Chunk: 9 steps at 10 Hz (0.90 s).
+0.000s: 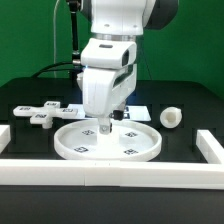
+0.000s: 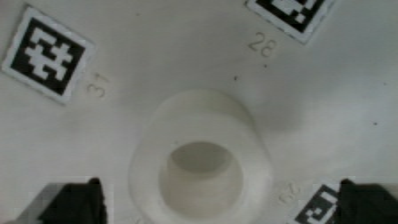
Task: Assemble round table
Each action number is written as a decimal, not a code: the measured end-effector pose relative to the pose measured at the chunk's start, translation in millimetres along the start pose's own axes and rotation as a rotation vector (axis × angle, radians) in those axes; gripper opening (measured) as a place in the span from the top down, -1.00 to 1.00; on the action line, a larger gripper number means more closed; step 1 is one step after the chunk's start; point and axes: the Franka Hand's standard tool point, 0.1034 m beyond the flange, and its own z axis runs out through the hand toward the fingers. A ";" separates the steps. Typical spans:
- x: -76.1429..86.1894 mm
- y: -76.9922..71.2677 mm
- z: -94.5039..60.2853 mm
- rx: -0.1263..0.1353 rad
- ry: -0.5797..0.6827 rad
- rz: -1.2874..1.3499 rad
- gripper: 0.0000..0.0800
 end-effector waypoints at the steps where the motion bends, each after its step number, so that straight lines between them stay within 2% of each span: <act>1: -1.3 0.4 4.0 0.005 -0.001 0.003 -0.62; 4: -1.4 2.0 13.8 0.016 -0.002 0.005 -0.62; 7: -1.2 1.8 14.1 0.016 -0.002 0.005 -0.56; 8: -1.1 1.8 14.0 0.016 -0.002 0.005 -0.13; 9: -1.1 1.8 14.0 0.016 -0.002 0.005 -0.01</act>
Offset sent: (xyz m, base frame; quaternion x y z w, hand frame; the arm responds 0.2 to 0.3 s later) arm 0.0076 -0.0015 -0.0112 0.0014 0.0113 -0.0034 0.9999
